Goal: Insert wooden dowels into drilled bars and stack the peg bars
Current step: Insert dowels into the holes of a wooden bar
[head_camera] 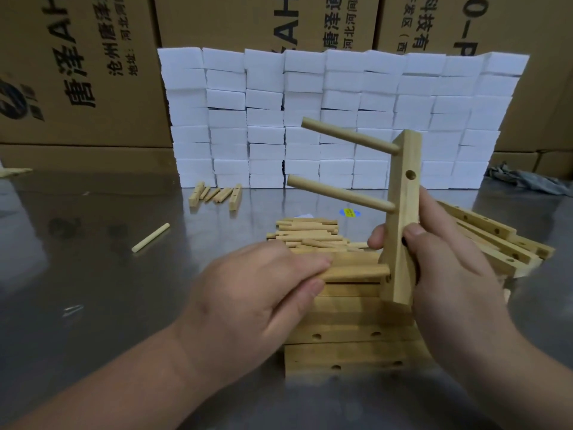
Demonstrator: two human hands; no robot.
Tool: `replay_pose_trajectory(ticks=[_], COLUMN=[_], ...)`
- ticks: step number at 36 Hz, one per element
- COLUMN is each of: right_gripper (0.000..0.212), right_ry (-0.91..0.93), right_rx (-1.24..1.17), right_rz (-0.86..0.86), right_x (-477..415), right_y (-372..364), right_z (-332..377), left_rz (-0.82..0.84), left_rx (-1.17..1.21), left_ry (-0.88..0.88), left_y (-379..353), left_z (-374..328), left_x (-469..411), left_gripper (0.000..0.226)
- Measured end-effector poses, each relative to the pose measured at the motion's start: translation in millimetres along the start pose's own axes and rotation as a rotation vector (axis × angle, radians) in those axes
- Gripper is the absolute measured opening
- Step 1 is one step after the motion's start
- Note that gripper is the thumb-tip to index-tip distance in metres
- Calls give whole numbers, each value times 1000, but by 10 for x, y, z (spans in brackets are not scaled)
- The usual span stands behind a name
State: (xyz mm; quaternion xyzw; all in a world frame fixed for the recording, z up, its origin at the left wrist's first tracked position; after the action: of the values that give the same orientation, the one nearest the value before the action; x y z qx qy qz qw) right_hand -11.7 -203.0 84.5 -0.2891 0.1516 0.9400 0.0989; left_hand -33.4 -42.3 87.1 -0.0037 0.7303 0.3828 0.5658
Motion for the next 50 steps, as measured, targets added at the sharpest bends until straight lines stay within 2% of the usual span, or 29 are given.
replay_pose_trajectory(ticks=[8, 13, 25, 35, 44, 47, 50], right_gripper=[43, 49, 27, 26, 31, 40, 50], right_ry=[51, 42, 179, 188, 214, 243, 244], right_rx=[-30, -96, -65, -131, -141, -124, -220], right_rz=[18, 2, 34, 20, 10, -5, 22], right_x=[-5, 14, 38, 44, 58, 77, 92], right_y=[-7, -30, -76, -68, -54, -43, -82], right_z=[3, -15, 40, 47, 25, 53, 65], left_rz=[23, 29, 25, 26, 57, 66, 80], left_rx=[8, 69, 83, 93, 71, 51, 15], left_ry=[17, 27, 27, 9, 14, -7, -50], left_y=[-58, -63, -64, -66, -83, -73, -52], left_z=[26, 7, -28, -48, -48, -70, -112], left_x=[11, 3, -9, -10, -22, -38, -48], left_gripper=[29, 22, 18, 18, 18, 14, 18])
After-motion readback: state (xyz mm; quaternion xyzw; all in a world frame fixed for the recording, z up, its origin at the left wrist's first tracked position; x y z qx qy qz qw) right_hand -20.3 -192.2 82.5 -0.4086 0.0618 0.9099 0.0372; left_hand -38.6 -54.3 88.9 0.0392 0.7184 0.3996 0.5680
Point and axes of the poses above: each hand's wrist, its own x-axis away from the middle knuckle, its own y-axis out of the back of the hand, z = x × y, the point moved 7 cm from there along -x, towards the middle knuckle, and after that the axes turned 2 degrees about x, right-handed, at the moved point
